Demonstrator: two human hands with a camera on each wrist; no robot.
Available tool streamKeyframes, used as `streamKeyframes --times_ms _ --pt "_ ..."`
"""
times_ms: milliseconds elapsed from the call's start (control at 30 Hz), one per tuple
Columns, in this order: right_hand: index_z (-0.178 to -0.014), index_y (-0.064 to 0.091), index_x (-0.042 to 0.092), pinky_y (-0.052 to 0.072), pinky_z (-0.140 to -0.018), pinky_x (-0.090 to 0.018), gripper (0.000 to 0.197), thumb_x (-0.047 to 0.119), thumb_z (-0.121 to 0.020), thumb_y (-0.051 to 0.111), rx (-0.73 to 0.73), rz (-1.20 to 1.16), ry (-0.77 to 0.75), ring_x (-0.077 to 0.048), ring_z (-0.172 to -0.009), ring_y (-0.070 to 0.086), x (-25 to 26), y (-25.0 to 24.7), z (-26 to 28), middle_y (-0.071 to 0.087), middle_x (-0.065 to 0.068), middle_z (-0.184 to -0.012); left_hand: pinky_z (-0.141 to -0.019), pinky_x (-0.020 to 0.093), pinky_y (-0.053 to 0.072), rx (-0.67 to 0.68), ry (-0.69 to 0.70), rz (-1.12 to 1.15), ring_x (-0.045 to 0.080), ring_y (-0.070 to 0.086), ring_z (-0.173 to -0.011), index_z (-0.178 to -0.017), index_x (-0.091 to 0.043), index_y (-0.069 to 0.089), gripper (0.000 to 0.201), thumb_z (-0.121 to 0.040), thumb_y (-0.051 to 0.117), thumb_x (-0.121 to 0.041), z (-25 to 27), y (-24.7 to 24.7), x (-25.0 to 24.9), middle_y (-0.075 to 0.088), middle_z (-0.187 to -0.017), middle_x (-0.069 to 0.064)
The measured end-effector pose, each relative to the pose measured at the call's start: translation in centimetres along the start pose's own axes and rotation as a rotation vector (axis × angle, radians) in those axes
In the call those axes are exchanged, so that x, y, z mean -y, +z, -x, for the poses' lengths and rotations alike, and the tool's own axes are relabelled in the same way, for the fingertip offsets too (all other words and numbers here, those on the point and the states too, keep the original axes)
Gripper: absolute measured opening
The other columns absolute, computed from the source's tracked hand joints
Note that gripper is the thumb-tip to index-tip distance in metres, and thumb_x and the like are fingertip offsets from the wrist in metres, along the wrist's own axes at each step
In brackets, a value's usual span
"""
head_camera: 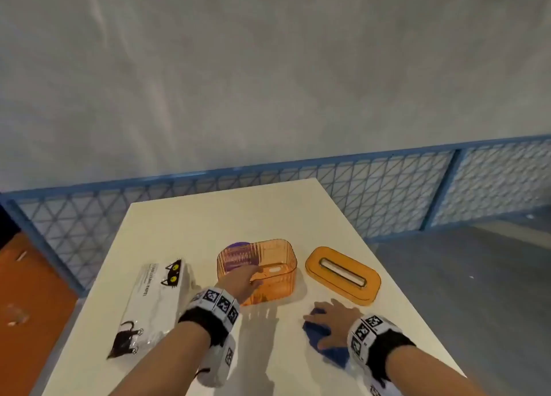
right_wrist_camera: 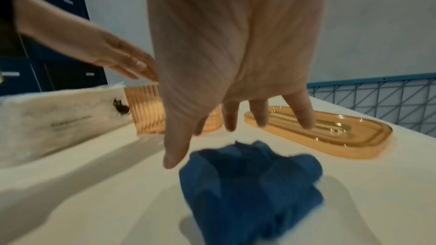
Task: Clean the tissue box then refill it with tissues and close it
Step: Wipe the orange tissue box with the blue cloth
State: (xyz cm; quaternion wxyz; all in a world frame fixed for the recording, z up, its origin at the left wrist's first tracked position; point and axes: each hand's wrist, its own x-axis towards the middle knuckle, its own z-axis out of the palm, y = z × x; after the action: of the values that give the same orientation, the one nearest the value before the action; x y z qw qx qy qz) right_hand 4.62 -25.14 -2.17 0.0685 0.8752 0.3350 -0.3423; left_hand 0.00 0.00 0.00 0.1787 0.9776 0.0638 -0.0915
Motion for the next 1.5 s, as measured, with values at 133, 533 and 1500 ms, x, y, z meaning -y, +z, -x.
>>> streamKeyframes --times_ms 133,533,1500 --pt "-0.144 0.007 0.050 0.021 -0.110 -0.064 0.073 0.051 -0.087 0.053 0.005 0.072 -0.022 -0.036 -0.146 -0.004 -0.8 2.3 -1.0 -0.009 0.008 -0.159 -0.105 0.035 0.043 0.119 -0.047 -0.015 0.019 0.055 -0.120 -0.131 -0.027 0.051 0.036 -0.098 0.043 -0.037 -2.1 0.8 -0.2 0.057 -0.134 -0.001" --pt "-0.143 0.034 0.026 0.040 -0.105 -0.039 0.055 0.017 -0.092 0.053 -0.363 -0.220 -0.007 -0.028 -0.135 0.034 -1.5 3.8 -2.4 0.027 -0.002 -0.152 -0.090 0.032 0.049 0.029 0.012 0.207 0.015 0.063 -0.095 -0.084 -0.031 0.053 0.027 -0.099 0.035 -0.017 -1.9 0.8 -0.2 0.065 -0.093 -0.008" --pt "-0.148 0.024 0.020 0.006 -0.119 -0.042 0.054 0.041 -0.099 0.031 -1.128 -0.181 -0.185 -0.021 -0.148 0.006 8.2 -15.4 6.0 0.014 0.003 -0.159 -0.080 0.041 0.058 -0.232 0.072 1.660 0.024 0.069 -0.089 -0.124 -0.008 0.049 0.030 -0.103 0.030 -0.020 5.2 -8.5 -9.2 0.066 -0.110 0.013"
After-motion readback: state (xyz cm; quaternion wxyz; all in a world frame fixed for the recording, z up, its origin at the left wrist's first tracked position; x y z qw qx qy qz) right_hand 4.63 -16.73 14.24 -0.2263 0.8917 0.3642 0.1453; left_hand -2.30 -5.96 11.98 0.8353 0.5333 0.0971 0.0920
